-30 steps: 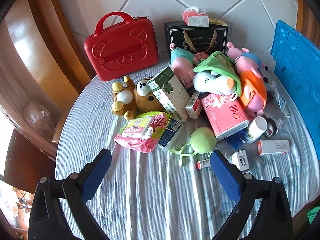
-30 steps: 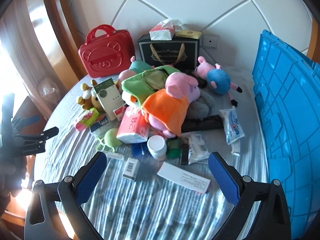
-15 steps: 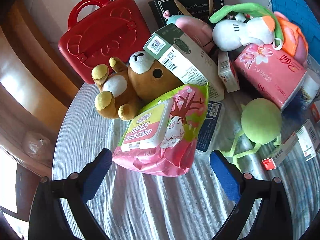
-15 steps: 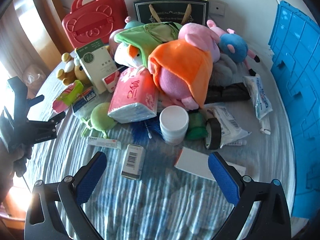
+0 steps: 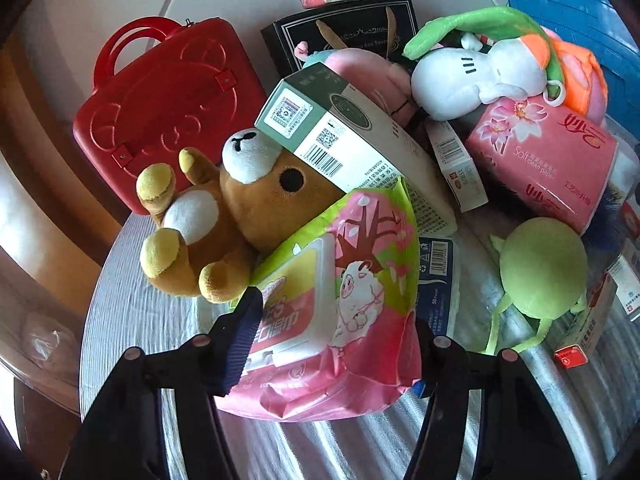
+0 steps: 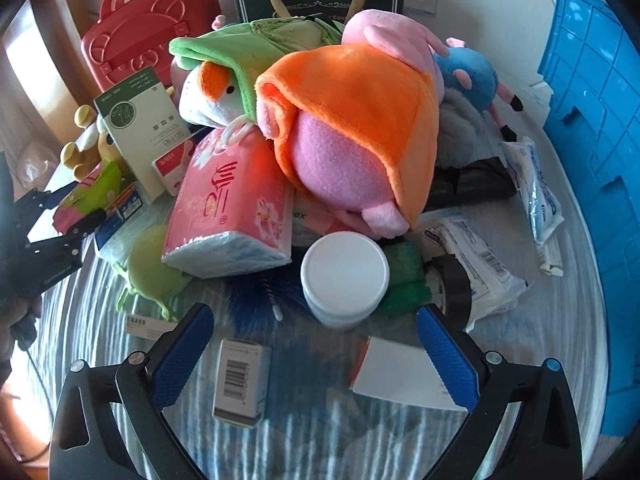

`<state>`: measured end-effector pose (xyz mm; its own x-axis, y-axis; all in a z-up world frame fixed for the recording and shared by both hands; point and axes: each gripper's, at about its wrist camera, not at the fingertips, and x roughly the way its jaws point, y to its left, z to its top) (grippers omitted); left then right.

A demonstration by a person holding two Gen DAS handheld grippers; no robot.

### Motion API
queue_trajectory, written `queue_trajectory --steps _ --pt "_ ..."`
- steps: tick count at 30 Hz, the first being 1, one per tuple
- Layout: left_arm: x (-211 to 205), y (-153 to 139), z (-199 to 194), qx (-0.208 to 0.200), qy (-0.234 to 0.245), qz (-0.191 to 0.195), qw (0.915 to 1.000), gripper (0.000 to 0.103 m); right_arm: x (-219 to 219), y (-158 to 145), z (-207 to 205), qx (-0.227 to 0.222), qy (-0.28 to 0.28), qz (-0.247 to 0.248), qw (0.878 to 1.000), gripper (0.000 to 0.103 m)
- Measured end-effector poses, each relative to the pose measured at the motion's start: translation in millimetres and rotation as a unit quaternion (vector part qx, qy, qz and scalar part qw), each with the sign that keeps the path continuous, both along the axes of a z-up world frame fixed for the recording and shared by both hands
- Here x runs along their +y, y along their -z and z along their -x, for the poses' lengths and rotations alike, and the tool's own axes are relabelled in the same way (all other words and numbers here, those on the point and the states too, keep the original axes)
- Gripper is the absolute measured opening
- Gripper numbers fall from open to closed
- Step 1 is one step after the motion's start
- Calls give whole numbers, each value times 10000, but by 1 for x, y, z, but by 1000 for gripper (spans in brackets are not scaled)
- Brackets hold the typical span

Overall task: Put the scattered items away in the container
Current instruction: 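Grasp the pink wipes pack with left tool while right tool grasps the white jar, then lift the pink wipes pack with left tool while right tool lifts the white jar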

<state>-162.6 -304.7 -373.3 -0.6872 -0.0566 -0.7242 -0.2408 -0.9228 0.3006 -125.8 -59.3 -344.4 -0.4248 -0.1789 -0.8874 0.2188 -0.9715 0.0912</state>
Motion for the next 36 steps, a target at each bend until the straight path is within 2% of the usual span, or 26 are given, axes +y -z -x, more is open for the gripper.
queue_trajectory --steps 2,5,6,13,36 --pt "0 -4 -4 80 -47 -9 10000 50 -1 7 5 -20 86 -180 9998 100" --pt "-1 -9 -9 135 -92 -44 9999 44 1 14 9 -33 196 -291 9994 81" --pt "-1 -10 -10 134 -102 -60 9998 43 2 16 10 -40 240 -315 9992 70" --pt "-4 -20 -17 162 -179 -131 9996 37 4 14 15 -23 325 -197 9993 45" --pt "1 -50 -57 108 -522 -362 9979 29 14 -19 -14 -46 202 58 9998 45"
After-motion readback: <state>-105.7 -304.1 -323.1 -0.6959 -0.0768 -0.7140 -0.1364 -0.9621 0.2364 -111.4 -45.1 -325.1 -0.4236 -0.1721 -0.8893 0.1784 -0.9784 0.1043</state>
